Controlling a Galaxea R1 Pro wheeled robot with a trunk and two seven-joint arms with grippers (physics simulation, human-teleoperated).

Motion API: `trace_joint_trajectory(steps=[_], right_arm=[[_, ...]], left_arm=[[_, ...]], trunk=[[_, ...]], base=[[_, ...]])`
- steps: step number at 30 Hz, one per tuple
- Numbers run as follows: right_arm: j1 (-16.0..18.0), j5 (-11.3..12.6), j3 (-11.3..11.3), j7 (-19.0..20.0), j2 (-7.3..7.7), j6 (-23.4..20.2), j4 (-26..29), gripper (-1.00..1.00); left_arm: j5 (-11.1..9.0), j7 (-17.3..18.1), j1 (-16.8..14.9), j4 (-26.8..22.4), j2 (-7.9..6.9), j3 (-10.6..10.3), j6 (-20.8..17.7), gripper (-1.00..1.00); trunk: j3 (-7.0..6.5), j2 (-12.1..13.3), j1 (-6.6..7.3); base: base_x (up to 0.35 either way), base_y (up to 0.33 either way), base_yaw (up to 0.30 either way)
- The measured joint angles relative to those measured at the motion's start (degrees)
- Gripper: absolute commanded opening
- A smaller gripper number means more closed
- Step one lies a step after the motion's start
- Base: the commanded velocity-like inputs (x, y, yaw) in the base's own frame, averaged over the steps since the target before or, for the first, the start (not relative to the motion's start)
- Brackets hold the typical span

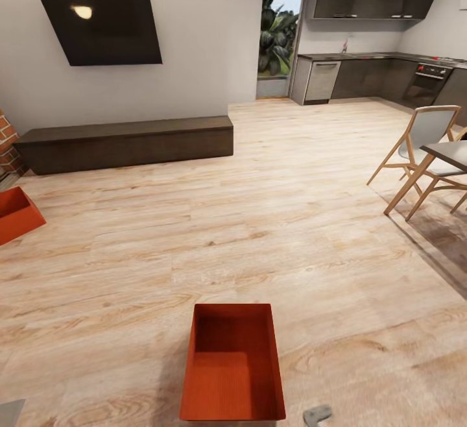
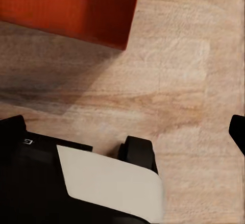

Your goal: Move the two storage containers from the living room to the garage. In the garage, place one container on the floor and stack the other container on top of it (either order is fine).

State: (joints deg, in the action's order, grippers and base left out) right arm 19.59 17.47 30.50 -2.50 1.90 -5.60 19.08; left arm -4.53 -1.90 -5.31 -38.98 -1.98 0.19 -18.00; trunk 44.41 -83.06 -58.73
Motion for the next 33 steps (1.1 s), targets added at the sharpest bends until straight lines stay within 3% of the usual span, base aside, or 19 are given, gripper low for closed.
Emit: trace_joint_trajectory(steps=[6, 8, 11, 19, 24, 27, 33], right_arm=[[4.6, 0.3, 0.0, -0.7, -0.19, -2.1, 0.0, 1.0], [8.0, 0.3, -0.1, -1.0, -0.52, -3.5, 0.0, 1.0], [10.3, 0.5, -0.1, -1.4, -0.66, -3.8, 0.0, 1.0], [16.2, 5.2, -0.1, -3.9, -0.76, -5.6, -0.1, 1.0], [18.7, 6.2, -0.1, -5.7, -0.95, -5.6, -0.5, 1.0], [19.7, 7.1, -0.1, -8.0, -1.94, -5.2, -1.0, 1.0], [20.2, 9.7, -0.1, -11.6, -4.14, -1.4, -3.9, 1.0]], left_arm=[[0.1, 0.1, -4.1, -0.2, 0.06, 0.0, -2.7, 1.0], [0.1, 0.1, -7.4, -0.2, 0.18, 0.0, -4.0, 1.0], [0.1, 0.1, -9.9, -0.3, 0.36, 0.0, -5.2, 1.0], [0.3, 0.0, -16.8, -0.2, 1.24, 0.0, -7.3, 1.0], [0.5, 0.0, -21.1, 0.5, 3.08, -0.1, -9.6, 1.0], [0.5, 0.0, -24.7, 2.6, 4.57, -0.1, -10.2, 1.0], [0.7, -0.1, -32.4, 13.6, 8.16, -0.2, -8.0, 1.0]], trunk=[[0.0, 0.0, 0.0], [-0.01, 0.0, 0.0], [0.0, 0.0, 0.0], [0.0, 0.0, 0.0], [0.0, 0.0, 0.0], [0.0, 0.0, 0.0], [0.01, 0.0, 0.0]], base=[[0.0, 0.0, 0.0], [0.0, 0.0, 0.0], [0.0, 0.0, 0.0], [0.0, 0.0, 0.0], [0.0, 0.0, 0.0], [0.0, 0.0, 0.0], [0.0, 0.0, 0.0]])
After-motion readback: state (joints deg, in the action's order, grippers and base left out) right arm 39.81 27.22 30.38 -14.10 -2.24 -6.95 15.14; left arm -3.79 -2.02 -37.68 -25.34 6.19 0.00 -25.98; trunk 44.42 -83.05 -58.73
